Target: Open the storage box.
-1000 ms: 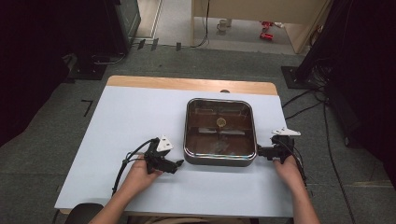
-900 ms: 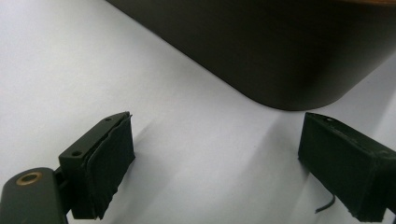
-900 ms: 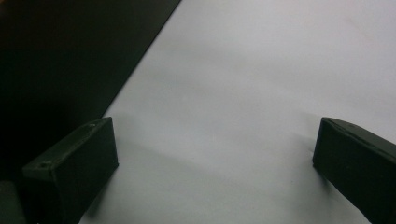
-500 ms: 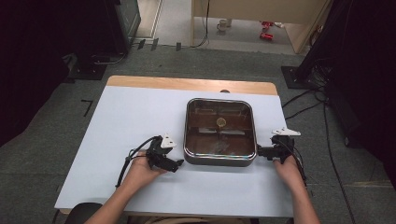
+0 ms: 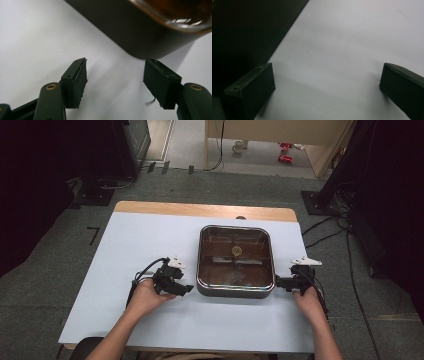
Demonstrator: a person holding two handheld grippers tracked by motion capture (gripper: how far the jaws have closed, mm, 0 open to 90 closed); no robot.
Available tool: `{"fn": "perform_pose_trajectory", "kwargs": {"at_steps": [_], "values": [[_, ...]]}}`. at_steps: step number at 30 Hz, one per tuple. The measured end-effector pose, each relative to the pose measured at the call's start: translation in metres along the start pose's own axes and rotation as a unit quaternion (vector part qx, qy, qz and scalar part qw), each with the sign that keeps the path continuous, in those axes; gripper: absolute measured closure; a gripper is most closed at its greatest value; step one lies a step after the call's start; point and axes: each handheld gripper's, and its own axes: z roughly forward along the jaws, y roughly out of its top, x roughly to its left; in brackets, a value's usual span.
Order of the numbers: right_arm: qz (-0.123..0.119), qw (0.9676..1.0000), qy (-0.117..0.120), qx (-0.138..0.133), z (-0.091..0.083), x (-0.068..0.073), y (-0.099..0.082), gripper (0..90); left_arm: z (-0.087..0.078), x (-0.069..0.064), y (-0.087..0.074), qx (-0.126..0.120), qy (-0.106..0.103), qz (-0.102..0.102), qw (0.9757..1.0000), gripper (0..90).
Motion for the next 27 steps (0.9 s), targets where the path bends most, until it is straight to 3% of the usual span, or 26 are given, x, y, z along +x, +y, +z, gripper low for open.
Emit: {"fn": "perform_pose_trajectory", "kwargs": {"at_steps": [4, 6, 10, 14, 19, 27], "values": [[0.000, 1.0000, 0.000, 0.000, 0.000, 0.000, 0.000, 0.0, -0.009, -0.003, 0.008, -0.013, 0.002, 0.011, 0.9999, 35.0], [0.000, 1.0000, 0.000, 0.000, 0.000, 0.000, 0.000, 0.0, -0.016, -0.007, 0.014, -0.021, 0.007, 0.026, 0.9994, 35.1], [0.000, 1.0000, 0.000, 0.000, 0.000, 0.000, 0.000, 0.0, -0.023, -0.008, 0.026, -0.034, 0.008, 0.015, 0.9993, 35.9], [0.000, 1.0000, 0.000, 0.000, 0.000, 0.000, 0.000, 0.0, -0.028, -0.007, 0.038, -0.039, 0.001, 0.024, 0.9989, 36.5], [-0.001, 1.0000, 0.000, 0.000, 0.000, 0.000, 0.000, 0.0, -0.028, -0.007, 0.051, -0.044, -0.007, 0.026, 0.9987, 36.0], [0.000, 1.0000, 0.000, 0.000, 0.000, 0.000, 0.000, 0.0, -0.017, -0.014, 0.079, -0.036, -0.030, 0.048, 0.9978, 35.7]]}}
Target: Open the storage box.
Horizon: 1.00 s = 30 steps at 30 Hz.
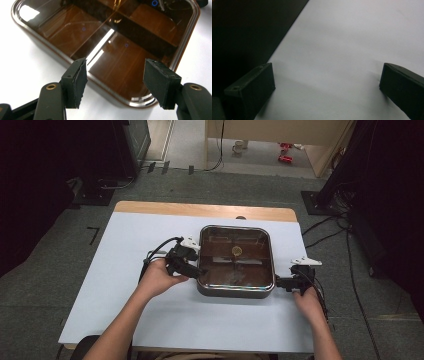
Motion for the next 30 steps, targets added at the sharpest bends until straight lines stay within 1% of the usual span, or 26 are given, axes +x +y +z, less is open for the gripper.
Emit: {"fn": "perform_pose_trajectory", "kwargs": {"at_steps": [1, 2, 3, 5, 6, 7, 11, 13, 14, 15, 18, 19, 20, 21, 22, 24, 27, 29, 30], "values": [[0.000, 1.0000, 0.000, 0.000, 0.000, 0.000, 0.000, 0.0, 0.000, 0.000, 0.000, 0.000, 0.000, 0.000, 1.0000, 35.7], [0.000, 1.0000, 0.000, 0.000, 0.000, 0.000, 0.000, 0.0, 0.003, -0.001, 0.006, -0.002, -0.004, 0.004, 1.0000, 35.7], [0.000, 1.0000, 0.000, 0.000, 0.000, 0.000, 0.000, 0.0, 0.003, -0.001, 0.006, -0.002, -0.004, 0.004, 1.0000, 35.7], [0.000, 1.0000, 0.000, 0.000, 0.000, 0.000, 0.000, 0.0, 0.007, -0.004, 0.015, -0.008, -0.011, 0.008, 0.9999, 35.7], [0.000, 1.0000, 0.000, 0.000, 0.000, 0.000, 0.000, 0.0, 0.007, -0.004, 0.015, -0.008, -0.011, 0.008, 0.9999, 35.6], [-0.001, 1.0000, 0.000, 0.000, 0.000, 0.000, 0.000, 0.0, 0.010, -0.004, 0.020, -0.009, -0.013, 0.010, 0.9998, 35.5], [-0.001, 1.0000, 0.000, 0.000, 0.000, 0.000, 0.000, 0.0, 0.015, -0.006, 0.026, -0.019, -0.017, 0.009, 0.9996, 35.2], [-0.001, 1.0000, 0.000, 0.000, 0.000, 0.000, 0.000, 0.0, 0.021, -0.008, 0.032, -0.019, -0.015, 0.020, 0.9995, 35.1], [-0.001, 1.0000, 0.000, 0.000, 0.000, 0.000, 0.000, 0.0, 0.021, -0.008, 0.032, -0.019, -0.015, 0.020, 0.9995, 35.2], [-0.001, 1.0000, 0.000, 0.000, 0.000, 0.000, 0.000, 0.0, 0.025, -0.008, 0.035, -0.018, -0.014, 0.027, 0.9994, 35.1], [0.000, 1.0000, 0.000, 0.000, 0.000, 0.000, 0.000, 0.0, 0.028, -0.009, 0.039, -0.019, -0.014, 0.029, 0.9993, 35.2], [0.000, 1.0000, 0.000, 0.000, 0.000, 0.000, 0.000, 0.0, 0.031, -0.010, 0.042, -0.020, -0.017, 0.034, 0.9991, 35.2], [0.000, 1.0000, 0.000, 0.000, 0.000, 0.000, 0.000, 0.0, 0.031, -0.010, 0.042, -0.020, -0.017, 0.034, 0.9991, 35.2], [0.000, 1.0000, 0.000, 0.000, 0.000, 0.000, 0.000, 0.0, 0.035, -0.012, 0.046, -0.022, -0.018, 0.040, 0.9988, 35.4], [0.000, 1.0000, 0.000, 0.000, 0.000, 0.000, 0.000, 0.0, 0.035, -0.012, 0.046, -0.022, -0.018, 0.040, 0.9988, 35.3], [0.000, 1.0000, 0.000, 0.000, 0.000, 0.000, 0.000, 0.0, 0.044, -0.013, 0.051, -0.022, -0.014, 0.046, 0.9986, 35.3], [0.000, 1.0000, 0.000, -0.001, 0.000, 0.000, 0.000, 0.0, 0.054, -0.010, 0.055, -0.024, -0.012, 0.048, 0.9985, 35.8], [0.000, 1.0000, 0.000, -0.001, 0.000, 0.000, 0.000, 0.0, 0.061, -0.008, 0.057, -0.028, -0.017, 0.042, 0.9986, 36.3], [0.000, 1.0000, 0.000, -0.001, 0.000, 0.000, 0.000, 0.0, 0.061, -0.008, 0.057, -0.028, -0.017, 0.042, 0.9986, 36.6]]}}
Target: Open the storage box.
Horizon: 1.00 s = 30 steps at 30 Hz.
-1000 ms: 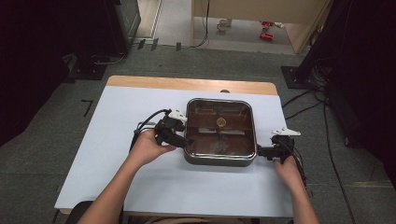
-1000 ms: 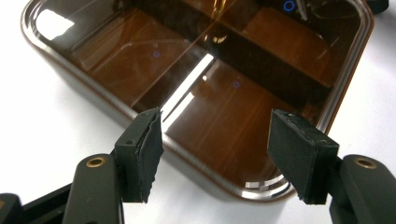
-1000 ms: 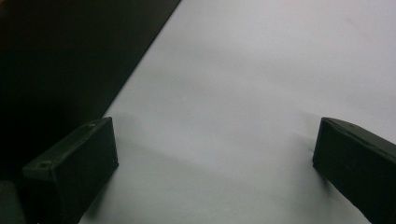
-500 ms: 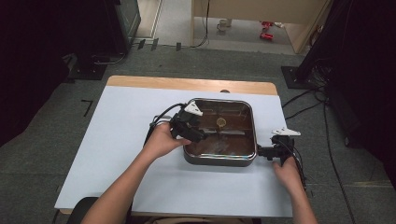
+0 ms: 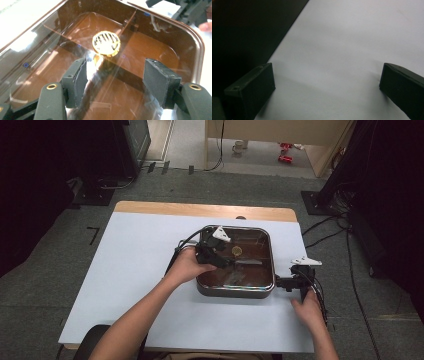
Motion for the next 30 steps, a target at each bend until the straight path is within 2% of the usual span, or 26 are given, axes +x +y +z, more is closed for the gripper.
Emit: {"fn": "perform_pose_trajectory", "kwargs": {"at_steps": [2, 4, 13, 18, 21, 22, 27, 30], "values": [[0.001, 1.0000, 0.000, 0.000, 0.000, 0.000, 0.000, 0.0, 0.006, 0.003, 0.001, -0.006, -0.007, -0.007, 0.9999, 37.1], [0.001, 1.0000, 0.000, 0.001, 0.000, 0.000, 0.000, 0.0, 0.015, 0.006, 0.003, -0.005, -0.006, -0.011, 0.9999, 37.6], [0.000, 1.0000, -0.001, 0.000, 0.000, 0.000, 0.000, 0.0, 0.034, 0.010, 0.004, -0.018, -0.001, -0.007, 0.9998, 40.4], [0.001, 1.0000, 0.000, 0.001, 0.000, 0.000, 0.000, 0.0, 0.037, 0.009, 0.004, -0.028, -0.001, -0.004, 0.9996, 46.7], [0.001, 1.0000, 0.000, 0.000, 0.000, 0.000, 0.000, 0.0, 0.038, 0.007, 0.003, -0.032, 0.000, 0.007, 0.9995, 53.8], [0.001, 1.0000, 0.000, 0.000, 0.000, 0.000, 0.000, 0.0, 0.038, 0.006, 0.004, -0.031, 0.007, 0.009, 0.9995, 57.8], [0.001, 1.0000, 0.000, 0.000, 0.000, 0.000, 0.000, 0.0, 0.037, 0.008, 0.003, -0.034, 0.000, 0.004, 0.9994, 58.5], [0.001, 1.0000, 0.000, 0.000, 0.000, 0.000, 0.000, 0.0, 0.036, 0.006, 0.004, -0.031, 0.004, 0.002, 0.9995, 58.8]]}}
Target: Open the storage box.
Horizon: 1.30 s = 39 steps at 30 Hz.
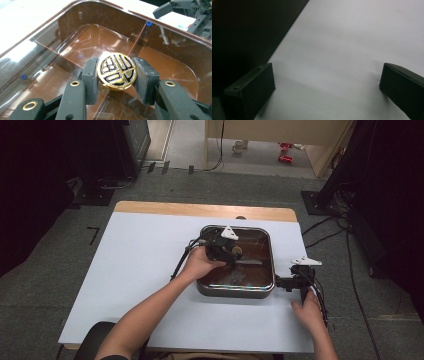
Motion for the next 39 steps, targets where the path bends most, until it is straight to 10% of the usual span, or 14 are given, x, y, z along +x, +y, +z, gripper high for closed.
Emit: {"fn": "perform_pose_trajectory", "kwargs": {"at_steps": [28, 39], "values": [[-0.001, 1.0000, 0.000, 0.000, 0.000, 0.000, 0.000, 0.0, -0.058, 0.004, 0.015, -0.032, -0.004, -0.010, 0.9994, 59.0], [-0.001, 1.0000, 0.000, 0.000, 0.000, 0.000, 0.000, 0.0, -0.087, 0.022, -0.002, -0.029, 0.038, -0.030, 0.9984, 59.0]]}}
